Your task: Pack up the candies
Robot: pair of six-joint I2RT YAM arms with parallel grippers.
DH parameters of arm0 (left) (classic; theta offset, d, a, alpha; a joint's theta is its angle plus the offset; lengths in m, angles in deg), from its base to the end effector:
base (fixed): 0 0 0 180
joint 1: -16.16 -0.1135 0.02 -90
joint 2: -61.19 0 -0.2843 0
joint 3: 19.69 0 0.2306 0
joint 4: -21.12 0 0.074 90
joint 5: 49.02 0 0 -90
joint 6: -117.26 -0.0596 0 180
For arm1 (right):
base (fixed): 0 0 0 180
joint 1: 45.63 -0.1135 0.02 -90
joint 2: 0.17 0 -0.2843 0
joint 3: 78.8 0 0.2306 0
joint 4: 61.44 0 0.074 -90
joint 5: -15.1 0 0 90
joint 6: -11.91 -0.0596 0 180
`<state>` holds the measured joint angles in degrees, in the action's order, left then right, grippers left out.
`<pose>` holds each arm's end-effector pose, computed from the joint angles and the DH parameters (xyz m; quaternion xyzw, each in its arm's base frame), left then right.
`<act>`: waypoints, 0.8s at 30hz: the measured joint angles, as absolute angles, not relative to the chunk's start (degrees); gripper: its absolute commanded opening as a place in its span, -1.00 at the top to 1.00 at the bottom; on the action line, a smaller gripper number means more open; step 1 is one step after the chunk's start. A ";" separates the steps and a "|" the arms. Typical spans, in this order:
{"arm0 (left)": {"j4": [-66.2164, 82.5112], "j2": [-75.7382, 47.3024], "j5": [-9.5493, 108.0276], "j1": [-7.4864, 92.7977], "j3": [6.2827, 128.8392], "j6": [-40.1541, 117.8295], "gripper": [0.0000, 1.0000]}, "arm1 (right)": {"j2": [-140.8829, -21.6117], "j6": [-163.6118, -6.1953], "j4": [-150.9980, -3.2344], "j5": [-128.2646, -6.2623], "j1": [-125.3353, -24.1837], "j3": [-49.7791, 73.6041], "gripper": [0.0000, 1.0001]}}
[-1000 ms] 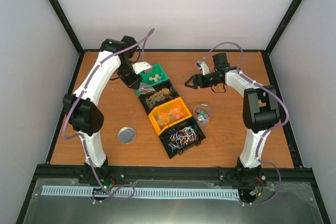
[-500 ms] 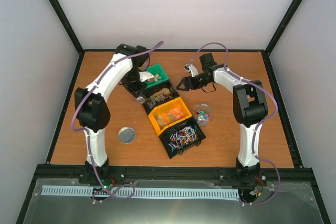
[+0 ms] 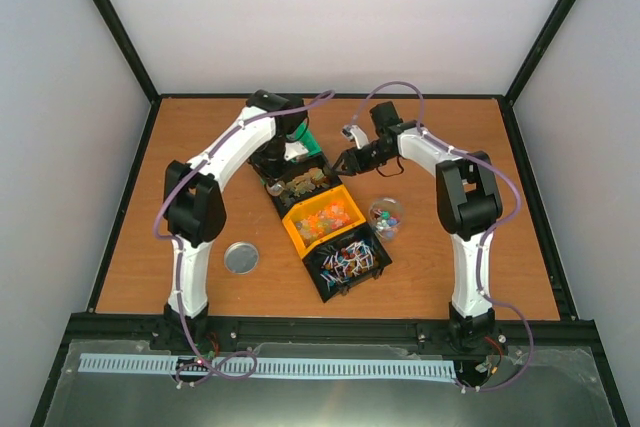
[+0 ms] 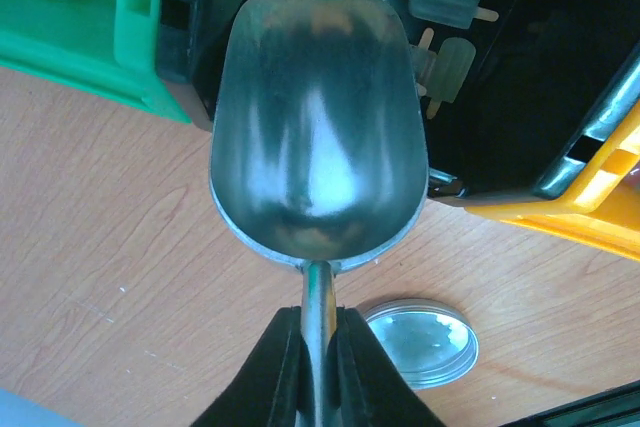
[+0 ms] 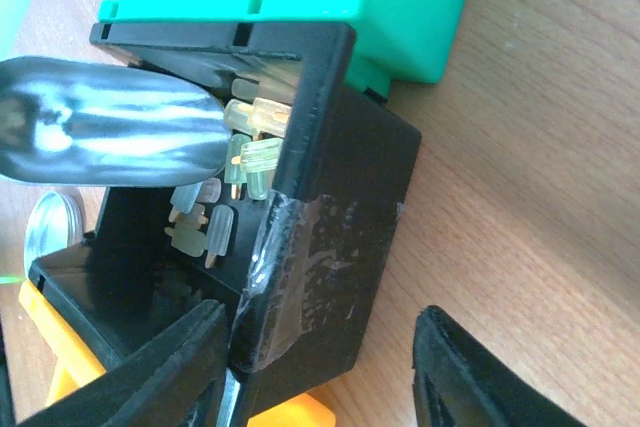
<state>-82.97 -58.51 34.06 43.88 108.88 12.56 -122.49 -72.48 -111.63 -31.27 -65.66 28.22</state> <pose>0.3367 -0.1688 0.2634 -0.3633 -0.9286 -0.0651 0.0383 0.4021 0.1904 0.1863 -0.2782 0.8671 0.3850 0.1499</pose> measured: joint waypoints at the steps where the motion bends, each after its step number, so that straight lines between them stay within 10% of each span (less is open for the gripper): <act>1: -83.14 -58.77 33.91 43.97 109.19 12.56 0.98 | -122.60 -72.44 -111.72 -31.18 -65.77 28.44 0.08; 24: -66.31 -51.34 37.38 43.49 94.63 3.12 0.98 | -125.81 -72.59 -116.31 -27.16 -66.56 33.53 0.94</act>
<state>-66.31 -51.34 37.38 43.49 94.63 3.12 -125.81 -72.59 -116.31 -27.16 -66.56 33.53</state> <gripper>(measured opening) 0.082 0.129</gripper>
